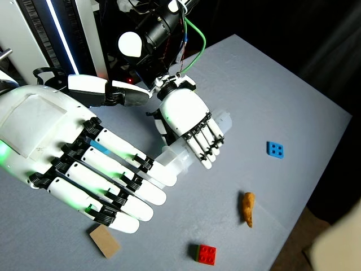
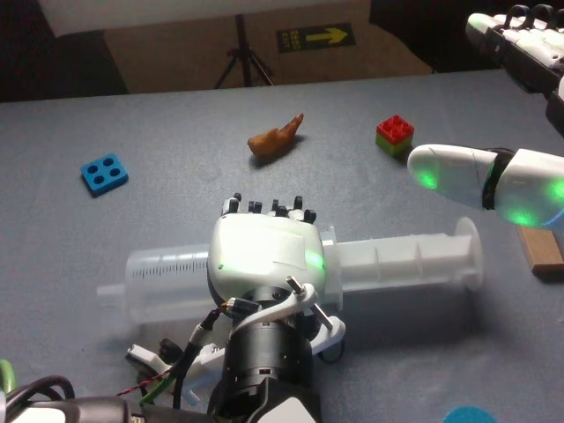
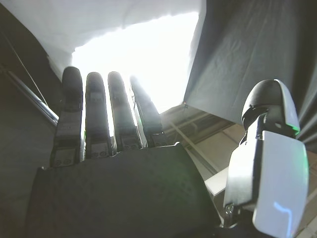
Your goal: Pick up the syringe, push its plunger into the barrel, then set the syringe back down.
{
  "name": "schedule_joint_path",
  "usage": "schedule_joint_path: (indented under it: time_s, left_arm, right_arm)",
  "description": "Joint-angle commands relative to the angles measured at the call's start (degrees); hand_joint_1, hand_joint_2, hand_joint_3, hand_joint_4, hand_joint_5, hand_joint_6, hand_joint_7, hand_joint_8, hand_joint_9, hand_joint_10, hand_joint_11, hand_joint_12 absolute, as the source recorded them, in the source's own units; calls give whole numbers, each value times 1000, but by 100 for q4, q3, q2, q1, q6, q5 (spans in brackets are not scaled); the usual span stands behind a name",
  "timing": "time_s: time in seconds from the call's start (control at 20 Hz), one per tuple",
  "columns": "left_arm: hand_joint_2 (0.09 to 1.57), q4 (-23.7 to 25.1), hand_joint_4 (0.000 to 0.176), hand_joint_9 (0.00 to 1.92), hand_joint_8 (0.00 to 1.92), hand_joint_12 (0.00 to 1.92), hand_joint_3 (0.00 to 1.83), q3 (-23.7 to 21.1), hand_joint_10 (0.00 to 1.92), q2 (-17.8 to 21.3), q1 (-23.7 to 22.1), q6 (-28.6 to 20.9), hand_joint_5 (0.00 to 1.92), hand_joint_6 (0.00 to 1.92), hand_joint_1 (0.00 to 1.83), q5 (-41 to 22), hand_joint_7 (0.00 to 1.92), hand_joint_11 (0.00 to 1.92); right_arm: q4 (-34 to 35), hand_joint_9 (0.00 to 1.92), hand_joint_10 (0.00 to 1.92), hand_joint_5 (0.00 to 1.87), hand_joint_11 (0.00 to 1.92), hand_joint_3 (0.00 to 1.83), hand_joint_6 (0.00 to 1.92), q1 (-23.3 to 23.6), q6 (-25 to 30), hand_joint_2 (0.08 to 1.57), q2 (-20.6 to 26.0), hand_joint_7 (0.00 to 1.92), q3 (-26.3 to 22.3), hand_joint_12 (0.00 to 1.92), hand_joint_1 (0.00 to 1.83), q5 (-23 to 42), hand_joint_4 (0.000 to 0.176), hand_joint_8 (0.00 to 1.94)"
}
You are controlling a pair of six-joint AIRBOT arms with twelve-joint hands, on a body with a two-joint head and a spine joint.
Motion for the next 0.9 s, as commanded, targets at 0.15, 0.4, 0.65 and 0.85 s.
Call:
schedule_joint_path:
  time_s: [0.15, 0.4, 0.65, 0.85]
  left_arm:
    - [1212, -144, 0, 747, 1357, 1415, 1, 28, 1523, 4, 64, 37, 721, 1113, 1353, 176, 802, 673]
    - [1207, -50, 0, 721, 1435, 1670, 0, -57, 1650, 43, 68, 37, 886, 842, 1357, 72, 755, 616]
    - [1227, 730, 0, 680, 1507, 1615, 3, -268, 1659, 393, 29, -454, 858, 896, 1346, -638, 675, 674]
    - [1230, 1719, 0, 674, 1512, 1591, 0, -385, 1640, 671, 104, -1298, 845, 929, 1344, -932, 672, 688]
  right_arm:
    - [-358, 126, 1, 133, 0, 0, 1, 26, 60, 875, 29, 125, 10, 570, 181, 590, 0, 0]
    - [-357, 147, 5, 148, 0, 4, 3, 24, 82, 890, 29, 137, 10, 657, 172, 593, 0, 2]
    - [-355, 128, 1, 129, 0, 0, 1, -6, 124, 878, 28, 123, 10, 590, 196, 596, 0, 3]
    - [-263, 146, 3, 143, 0, 0, 0, 21, 282, 878, 21, 142, 7, 670, 196, 617, 0, 2]
